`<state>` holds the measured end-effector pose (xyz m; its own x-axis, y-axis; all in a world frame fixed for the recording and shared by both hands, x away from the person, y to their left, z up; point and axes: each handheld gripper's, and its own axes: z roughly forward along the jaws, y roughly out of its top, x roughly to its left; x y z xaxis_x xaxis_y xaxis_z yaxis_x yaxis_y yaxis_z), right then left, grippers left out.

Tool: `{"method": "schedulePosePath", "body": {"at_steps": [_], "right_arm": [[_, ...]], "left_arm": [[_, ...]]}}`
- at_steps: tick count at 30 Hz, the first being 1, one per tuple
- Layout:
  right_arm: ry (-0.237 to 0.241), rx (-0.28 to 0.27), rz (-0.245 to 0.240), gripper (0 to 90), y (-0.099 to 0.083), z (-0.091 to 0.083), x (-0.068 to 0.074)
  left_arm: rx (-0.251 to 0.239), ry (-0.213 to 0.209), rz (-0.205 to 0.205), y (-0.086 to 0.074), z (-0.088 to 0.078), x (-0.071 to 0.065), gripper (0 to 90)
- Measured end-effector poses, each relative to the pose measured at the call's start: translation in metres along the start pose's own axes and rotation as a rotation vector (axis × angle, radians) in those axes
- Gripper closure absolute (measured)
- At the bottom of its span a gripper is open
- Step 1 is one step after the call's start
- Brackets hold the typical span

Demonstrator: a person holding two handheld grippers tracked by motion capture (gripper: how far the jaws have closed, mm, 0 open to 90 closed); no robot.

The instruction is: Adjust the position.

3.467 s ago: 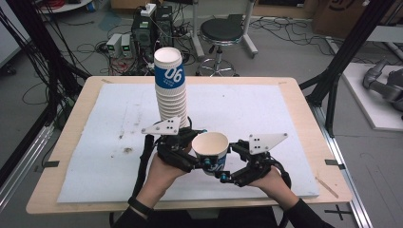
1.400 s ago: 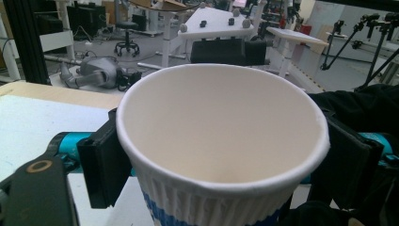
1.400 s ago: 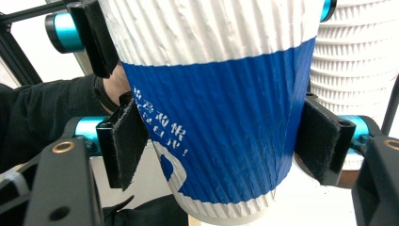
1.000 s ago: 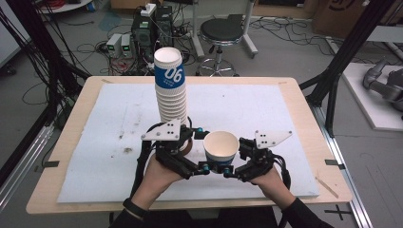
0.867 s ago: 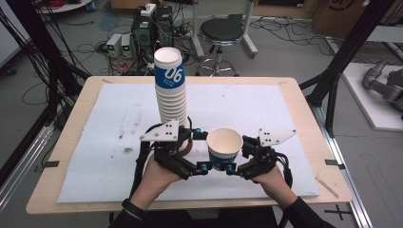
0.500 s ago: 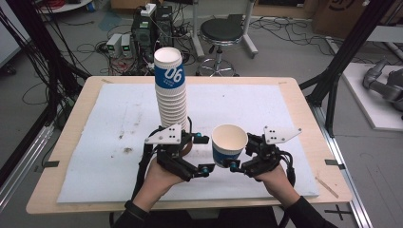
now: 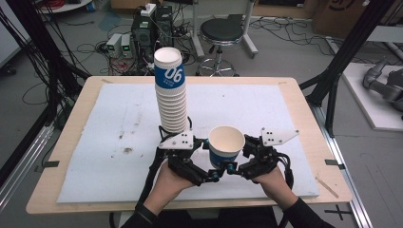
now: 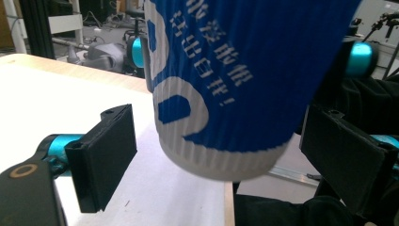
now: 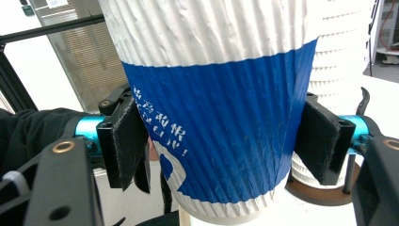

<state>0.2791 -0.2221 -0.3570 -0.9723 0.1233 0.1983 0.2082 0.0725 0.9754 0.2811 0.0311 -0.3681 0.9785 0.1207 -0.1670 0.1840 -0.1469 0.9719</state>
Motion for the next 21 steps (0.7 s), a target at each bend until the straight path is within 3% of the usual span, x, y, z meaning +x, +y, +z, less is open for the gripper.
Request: {"method": "schedulePosePath", "body": {"at_steps": [5, 13, 21], "right_arm": [[0.006, 0.001, 0.001, 25.9, -0.0008, 0.0032, 0.0025], [-0.003, 0.001, 0.0, 25.9, -0.0012, 0.0039, 0.004], [-0.005, 0.0, -0.007, 25.9, -0.0022, 0.0043, 0.0032]], "left_arm": [[0.003, -0.015, -0.006, -0.0009, 0.004, 0.0004, 12.5], [-0.009, -0.03, 0.013, -0.0007, 0.0021, -0.0012, 29.0], [-0.006, -0.027, 0.008, -0.0017, 0.0022, -0.0012, 29.8]]}}
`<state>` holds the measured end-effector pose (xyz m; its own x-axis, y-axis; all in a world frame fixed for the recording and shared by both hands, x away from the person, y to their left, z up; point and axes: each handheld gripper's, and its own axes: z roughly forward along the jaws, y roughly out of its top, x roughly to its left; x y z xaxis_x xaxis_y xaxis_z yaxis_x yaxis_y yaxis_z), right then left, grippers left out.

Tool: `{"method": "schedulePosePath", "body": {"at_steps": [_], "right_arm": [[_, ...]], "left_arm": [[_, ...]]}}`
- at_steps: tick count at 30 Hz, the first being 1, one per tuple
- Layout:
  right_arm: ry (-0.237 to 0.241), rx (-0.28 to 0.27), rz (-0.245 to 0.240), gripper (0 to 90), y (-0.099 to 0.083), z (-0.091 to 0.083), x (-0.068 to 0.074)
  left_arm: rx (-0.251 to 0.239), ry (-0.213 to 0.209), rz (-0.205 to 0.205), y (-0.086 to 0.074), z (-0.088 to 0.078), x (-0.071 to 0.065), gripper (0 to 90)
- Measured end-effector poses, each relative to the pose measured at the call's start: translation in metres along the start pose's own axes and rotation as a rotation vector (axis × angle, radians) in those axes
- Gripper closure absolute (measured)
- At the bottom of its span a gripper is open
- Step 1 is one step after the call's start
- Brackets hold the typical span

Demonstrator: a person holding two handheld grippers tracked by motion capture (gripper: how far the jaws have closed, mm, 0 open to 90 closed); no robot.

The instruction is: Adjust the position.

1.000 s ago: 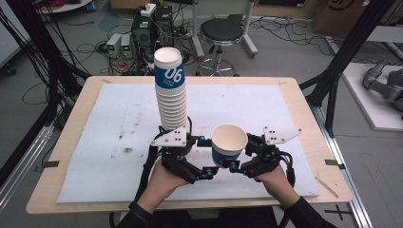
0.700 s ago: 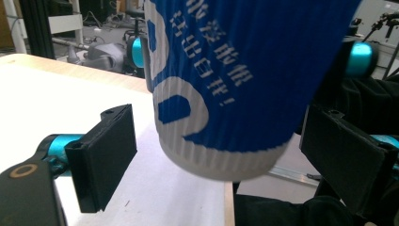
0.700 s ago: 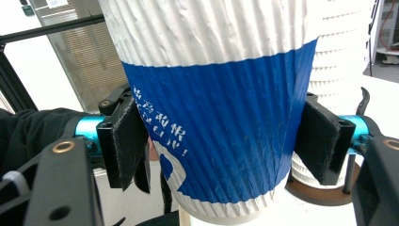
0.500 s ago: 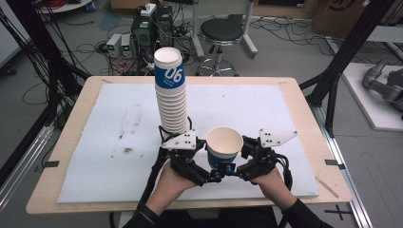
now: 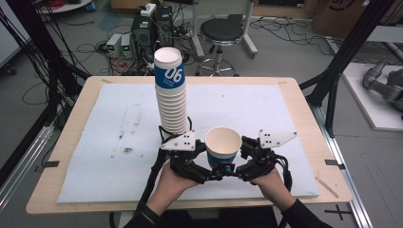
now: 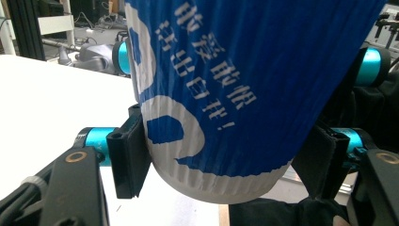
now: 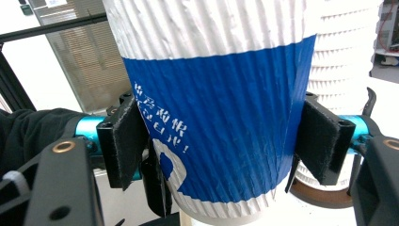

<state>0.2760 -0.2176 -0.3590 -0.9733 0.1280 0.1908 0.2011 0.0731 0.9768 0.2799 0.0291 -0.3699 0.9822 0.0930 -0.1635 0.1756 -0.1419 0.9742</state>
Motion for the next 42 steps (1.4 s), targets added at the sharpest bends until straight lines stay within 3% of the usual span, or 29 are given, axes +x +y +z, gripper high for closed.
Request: {"method": "schedulePosePath", "body": {"at_steps": [6, 12, 18, 26, 30, 33, 37, 42], "right_arm": [[0.008, 0.014, 0.001, 24.6, 0.0, 0.003, 0.0], [0.021, 0.025, 0.019, 17.9, 0.002, 0.004, -0.001], [-0.001, 0.021, 0.013, 15.0, 0.007, 0.001, -0.002], [0.007, 0.028, 0.009, 15.1, 0.012, 0.0, 0.001], [-0.004, 0.022, -0.028, 22.6, 0.012, -0.003, 0.003], [-0.002, 0.023, -0.023, 23.6, 0.012, -0.004, 0.003], [-0.018, 0.02, -0.034, 24.1, 0.013, -0.004, 0.004], [-0.027, 0.026, -0.031, 24.3, 0.012, -0.003, 0.004]], "left_arm": [[0.001, 0.004, 0.001, -0.002, -0.002, 0.0, 30.0], [0.002, 0.001, 0.006, -0.002, -0.004, 0.0, 30.0], [0.016, 0.001, 0.002, -0.004, -0.001, 0.0, 30.0], [0.032, -0.013, 0.003, -0.006, 0.003, 0.0, 30.1], [0.031, -0.02, -0.002, -0.006, 0.004, 0.0, 30.2], [0.027, -0.023, -0.002, -0.006, 0.005, 0.0, 30.0], [0.017, -0.013, -0.017, -0.006, 0.005, 0.0, 18.6], [-0.013, -0.003, -0.014, -0.003, 0.004, -0.003, 15.7]]}}
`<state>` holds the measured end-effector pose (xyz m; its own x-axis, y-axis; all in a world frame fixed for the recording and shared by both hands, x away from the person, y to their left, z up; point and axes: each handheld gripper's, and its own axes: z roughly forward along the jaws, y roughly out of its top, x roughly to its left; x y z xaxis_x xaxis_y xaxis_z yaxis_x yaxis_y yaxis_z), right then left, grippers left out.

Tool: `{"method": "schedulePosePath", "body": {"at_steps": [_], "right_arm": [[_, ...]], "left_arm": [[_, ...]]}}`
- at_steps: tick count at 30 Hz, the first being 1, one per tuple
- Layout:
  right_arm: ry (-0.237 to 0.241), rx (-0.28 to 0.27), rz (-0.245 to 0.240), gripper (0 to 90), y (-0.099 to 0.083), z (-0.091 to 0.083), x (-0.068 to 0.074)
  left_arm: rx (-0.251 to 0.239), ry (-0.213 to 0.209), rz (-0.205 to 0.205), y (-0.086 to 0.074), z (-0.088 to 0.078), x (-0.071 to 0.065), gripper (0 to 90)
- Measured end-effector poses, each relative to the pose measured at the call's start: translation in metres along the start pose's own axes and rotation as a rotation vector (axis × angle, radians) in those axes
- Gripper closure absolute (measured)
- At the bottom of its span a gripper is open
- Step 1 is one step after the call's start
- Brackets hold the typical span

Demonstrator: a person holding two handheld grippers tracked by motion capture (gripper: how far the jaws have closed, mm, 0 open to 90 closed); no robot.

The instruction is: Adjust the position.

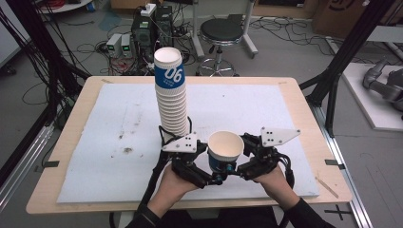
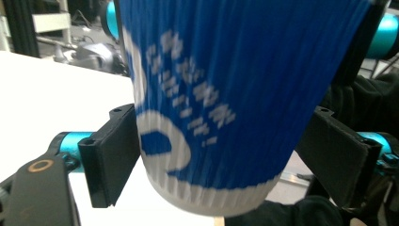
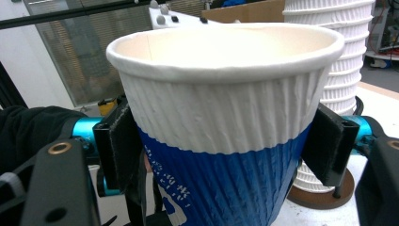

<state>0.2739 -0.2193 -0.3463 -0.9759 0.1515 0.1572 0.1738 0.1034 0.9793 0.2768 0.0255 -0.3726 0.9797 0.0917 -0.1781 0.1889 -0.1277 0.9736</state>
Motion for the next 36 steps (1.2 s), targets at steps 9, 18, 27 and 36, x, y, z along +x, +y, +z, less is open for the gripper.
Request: {"method": "schedulePosePath", "body": {"at_steps": [9, 18, 27, 36], "right_arm": [[0.007, 0.007, -0.007, 24.3, -0.0021, 0.0045, 0.0022], [0.019, 0.012, -0.009, 22.4, -0.0033, 0.0064, 0.0028], [0.058, -0.004, 0.038, 18.1, 0.0025, 0.0038, 0.0018], [0.07, -0.015, 0.039, 20.0, 0.0057, 0.0023, 0.003]], "left_arm": [[-0.012, -0.01, -0.01, 0.0012, -0.0001, 0.0001, 15.9], [-0.012, -0.019, 0.004, 0.0009, -0.0007, -0.0017, 26.6], [-0.002, -0.056, 0.001, 0.0004, 0.0013, -0.0008, 27.2], [0.004, -0.083, 0.0, 0.0003, 0.0027, -0.0002, 27.4]]}}
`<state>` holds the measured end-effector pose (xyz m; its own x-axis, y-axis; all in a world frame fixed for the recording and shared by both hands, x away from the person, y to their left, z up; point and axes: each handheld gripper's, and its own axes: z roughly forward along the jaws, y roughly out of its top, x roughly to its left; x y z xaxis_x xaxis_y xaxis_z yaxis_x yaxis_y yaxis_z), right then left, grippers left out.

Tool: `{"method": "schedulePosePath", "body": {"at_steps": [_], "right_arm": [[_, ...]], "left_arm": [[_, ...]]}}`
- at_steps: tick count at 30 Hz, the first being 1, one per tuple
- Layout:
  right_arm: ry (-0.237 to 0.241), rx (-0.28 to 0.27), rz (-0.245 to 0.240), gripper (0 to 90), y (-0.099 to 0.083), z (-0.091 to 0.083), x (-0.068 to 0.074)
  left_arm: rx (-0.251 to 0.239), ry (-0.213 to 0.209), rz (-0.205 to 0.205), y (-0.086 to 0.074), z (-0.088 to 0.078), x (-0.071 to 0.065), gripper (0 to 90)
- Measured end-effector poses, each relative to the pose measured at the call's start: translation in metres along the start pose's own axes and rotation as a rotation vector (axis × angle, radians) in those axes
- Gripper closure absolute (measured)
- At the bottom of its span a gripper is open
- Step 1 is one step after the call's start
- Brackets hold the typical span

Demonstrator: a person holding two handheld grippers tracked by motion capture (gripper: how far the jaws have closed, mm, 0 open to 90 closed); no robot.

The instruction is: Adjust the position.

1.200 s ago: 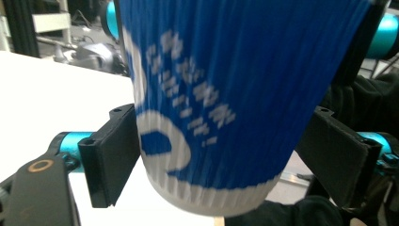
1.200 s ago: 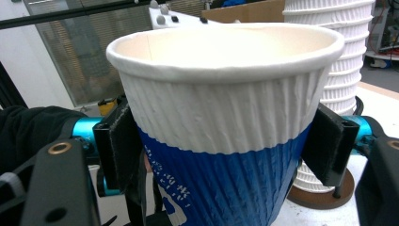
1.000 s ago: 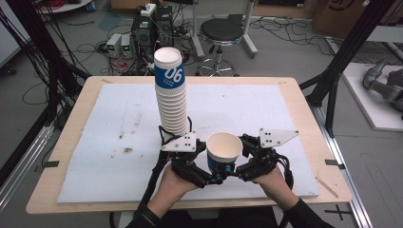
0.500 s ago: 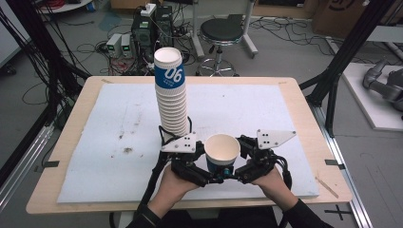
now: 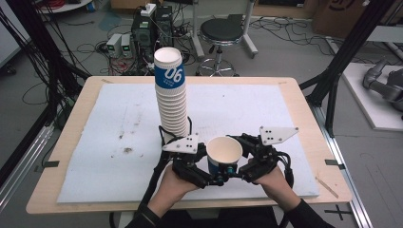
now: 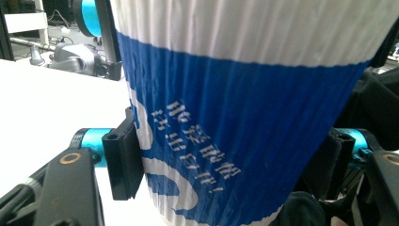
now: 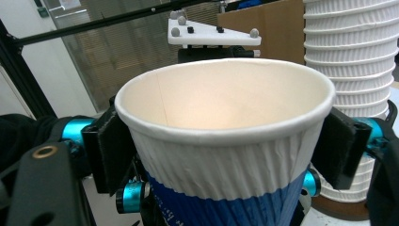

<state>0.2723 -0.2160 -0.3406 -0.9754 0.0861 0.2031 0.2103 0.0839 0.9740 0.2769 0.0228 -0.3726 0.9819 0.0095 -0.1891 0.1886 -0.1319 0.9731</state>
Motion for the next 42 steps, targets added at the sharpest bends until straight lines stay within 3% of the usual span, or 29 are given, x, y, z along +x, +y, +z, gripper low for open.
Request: {"method": "schedulePosePath", "body": {"at_steps": [4, 9, 17, 27, 31, 36, 42], "right_arm": [[-0.002, -0.001, 0.0, 21.3, 0.001, -0.001, 0.0], [-0.02, -0.004, 0.006, 22.3, 0.003, -0.003, -0.001], [-0.053, -0.008, 0.028, 22.4, 0.004, -0.007, -0.004], [-0.113, -0.025, 0.02, 22.4, 0.004, -0.018, -0.013], [-0.137, -0.027, 0.012, 22.4, 0.002, -0.022, -0.018], [-0.171, -0.016, -0.014, 22.4, 0.001, -0.027, -0.022], [-0.189, -0.038, -0.031, 22.4, 0.001, -0.035, -0.027]], "left_arm": [[-0.008, -0.005, -0.007, 0.001, 0.0, 0.0, 26.5], [-0.007, -0.009, -0.014, 0.002, -0.002, 0.001, 18.3], [-0.001, 0.028, -0.009, 0.004, -0.014, 0.001, 16.5], [-0.026, 0.138, 0.027, 0.005, -0.048, 0.001, 16.4], [-0.001, 0.204, 0.061, 0.002, -0.063, -0.002, 16.1], [0.009, 0.257, 0.07, -0.003, -0.079, -0.005, 15.4], [-0.019, 0.307, 0.08, -0.007, -0.097, -0.012, 15.4]]}}
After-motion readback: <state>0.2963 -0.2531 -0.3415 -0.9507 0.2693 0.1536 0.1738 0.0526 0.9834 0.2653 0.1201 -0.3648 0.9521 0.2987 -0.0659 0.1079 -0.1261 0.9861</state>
